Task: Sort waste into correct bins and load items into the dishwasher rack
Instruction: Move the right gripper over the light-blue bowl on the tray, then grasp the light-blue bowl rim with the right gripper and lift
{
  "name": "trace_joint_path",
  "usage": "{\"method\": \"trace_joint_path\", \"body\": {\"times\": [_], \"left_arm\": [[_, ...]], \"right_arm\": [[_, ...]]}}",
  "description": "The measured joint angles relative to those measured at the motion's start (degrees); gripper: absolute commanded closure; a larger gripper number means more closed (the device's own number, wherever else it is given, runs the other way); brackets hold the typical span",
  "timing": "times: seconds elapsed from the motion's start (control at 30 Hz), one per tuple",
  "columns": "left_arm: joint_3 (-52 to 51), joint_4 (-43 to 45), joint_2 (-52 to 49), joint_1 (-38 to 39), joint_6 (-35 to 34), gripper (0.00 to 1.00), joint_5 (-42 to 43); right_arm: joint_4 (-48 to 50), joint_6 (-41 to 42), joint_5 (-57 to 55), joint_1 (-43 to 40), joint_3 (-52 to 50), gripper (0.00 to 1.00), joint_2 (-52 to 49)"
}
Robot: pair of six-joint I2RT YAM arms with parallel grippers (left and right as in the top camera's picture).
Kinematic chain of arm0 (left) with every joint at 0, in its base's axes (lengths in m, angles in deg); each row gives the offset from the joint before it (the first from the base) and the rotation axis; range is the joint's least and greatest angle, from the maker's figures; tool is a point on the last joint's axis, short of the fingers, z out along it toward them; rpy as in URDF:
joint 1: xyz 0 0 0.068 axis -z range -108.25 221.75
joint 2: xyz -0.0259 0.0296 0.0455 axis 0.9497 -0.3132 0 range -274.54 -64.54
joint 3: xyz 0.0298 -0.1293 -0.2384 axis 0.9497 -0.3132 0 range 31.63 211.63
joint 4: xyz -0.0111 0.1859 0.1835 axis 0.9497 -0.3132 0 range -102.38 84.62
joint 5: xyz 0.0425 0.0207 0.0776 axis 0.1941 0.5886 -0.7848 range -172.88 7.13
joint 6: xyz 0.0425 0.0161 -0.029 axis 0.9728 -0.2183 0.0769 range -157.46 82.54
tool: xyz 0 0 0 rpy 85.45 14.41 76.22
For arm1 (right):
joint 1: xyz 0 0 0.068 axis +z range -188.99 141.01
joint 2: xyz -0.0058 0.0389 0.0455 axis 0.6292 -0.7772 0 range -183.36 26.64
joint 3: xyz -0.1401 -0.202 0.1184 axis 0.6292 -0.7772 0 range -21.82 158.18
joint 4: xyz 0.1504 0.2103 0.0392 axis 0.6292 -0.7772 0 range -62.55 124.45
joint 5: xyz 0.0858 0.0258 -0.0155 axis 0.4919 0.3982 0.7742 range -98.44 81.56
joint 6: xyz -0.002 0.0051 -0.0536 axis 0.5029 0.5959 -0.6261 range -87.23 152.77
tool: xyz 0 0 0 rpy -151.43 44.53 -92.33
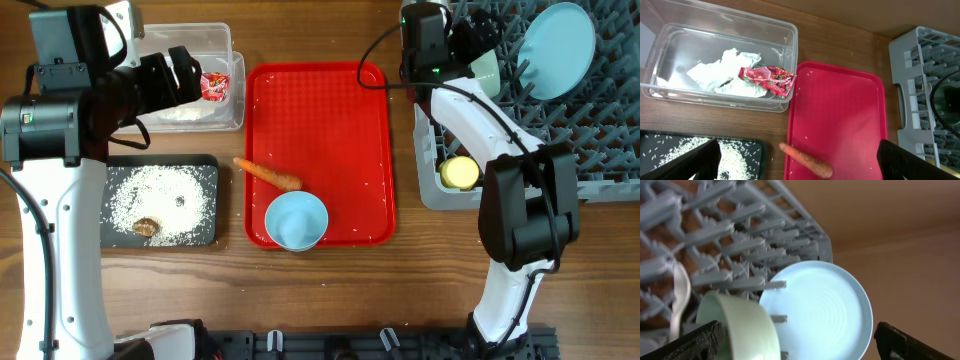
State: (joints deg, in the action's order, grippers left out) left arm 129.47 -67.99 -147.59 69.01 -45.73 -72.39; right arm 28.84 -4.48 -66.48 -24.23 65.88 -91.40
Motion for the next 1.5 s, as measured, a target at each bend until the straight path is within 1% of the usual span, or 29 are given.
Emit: {"method": "trace_joint_path", "body": {"times": [0.17, 0.3, 0.37, 0.43, 0.5, 0.57, 0.63, 0.67, 0.73, 0.77, 0.83, 0.9, 1.0, 1.07, 1.17, 1.37, 1.5], "left_arm": [[0.00, 0.00, 0.00, 0.00, 0.00, 0.00, 0.00], [0.00, 0.00, 0.00, -0.02, 0.00, 0.00, 0.00], [0.00, 0.00, 0.00, 0.00, 0.00, 0.00, 0.00], [0.00, 0.04, 0.00, 0.00, 0.00, 0.00, -0.02], [0.00, 0.04, 0.00, 0.00, 0.00, 0.00, -0.02], [0.00, 0.00, 0.00, -0.02, 0.00, 0.00, 0.00], [0.00, -0.02, 0.00, 0.00, 0.00, 0.00, 0.00], [0.00, 0.00, 0.00, 0.00, 0.00, 0.00, -0.02], [0.00, 0.00, 0.00, 0.00, 0.00, 0.00, 0.00], [0.00, 0.02, -0.02, 0.00, 0.00, 0.00, 0.00], [0.00, 0.00, 0.00, 0.00, 0.00, 0.00, 0.00], [0.00, 0.00, 0.00, 0.00, 0.00, 0.00, -0.02], [0.00, 0.02, 0.00, 0.00, 0.00, 0.00, -0.02], [0.00, 0.00, 0.00, -0.02, 0.00, 0.00, -0.02], [0.00, -0.02, 0.00, 0.00, 0.00, 0.00, -0.02], [0.00, 0.00, 0.00, 0.00, 0.00, 0.00, 0.00], [0.00, 0.00, 0.00, 0.00, 0.00, 0.00, 0.00]], "right_arm": [[7.08, 5.53, 0.55, 0.09, -0.02, 0.00, 0.20], [7.13, 7.89, 4.44, 0.57, -0.13, 0.00, 2.51], [5.55, 9.92, 6.62, 1.44, -0.13, 0.00, 4.79], [0.35, 13.38, 10.32, 2.86, -0.13, 0.00, 7.89], [-6.54, 18.64, 15.69, 4.55, -0.13, 0.00, 10.86], [-13.81, 26.91, 23.50, 6.54, -0.13, 0.00, 13.70], [-18.58, 33.51, 31.47, 7.58, -0.13, 0.00, 15.19], [-21.62, 37.27, 37.97, 7.93, -0.13, 0.00, 16.02], [-25.31, 42.25, 48.30, 8.02, -0.13, 0.00, 16.98], [-27.28, 45.44, 55.60, 7.96, -0.13, 0.00, 17.40], [-29.20, 49.81, 66.55, 7.93, -0.13, 0.00, 17.64], [-32.30, 52.26, 74.64, 8.24, -0.13, 0.00, 17.64], [-39.50, 51.93, 80.65, 9.66, -0.13, 0.00, 17.64], [-44.81, 50.47, 81.83, 11.63, -0.24, 0.00, 17.59], [-50.86, 48.72, 80.26, 15.41, -0.24, 0.01, 16.94], [-53.48, 46.64, 76.74, 20.55, -0.26, 0.16, 12.02], [-54.18, 45.92, 74.71, 21.49, -2.10, 0.24, 8.52]]}}
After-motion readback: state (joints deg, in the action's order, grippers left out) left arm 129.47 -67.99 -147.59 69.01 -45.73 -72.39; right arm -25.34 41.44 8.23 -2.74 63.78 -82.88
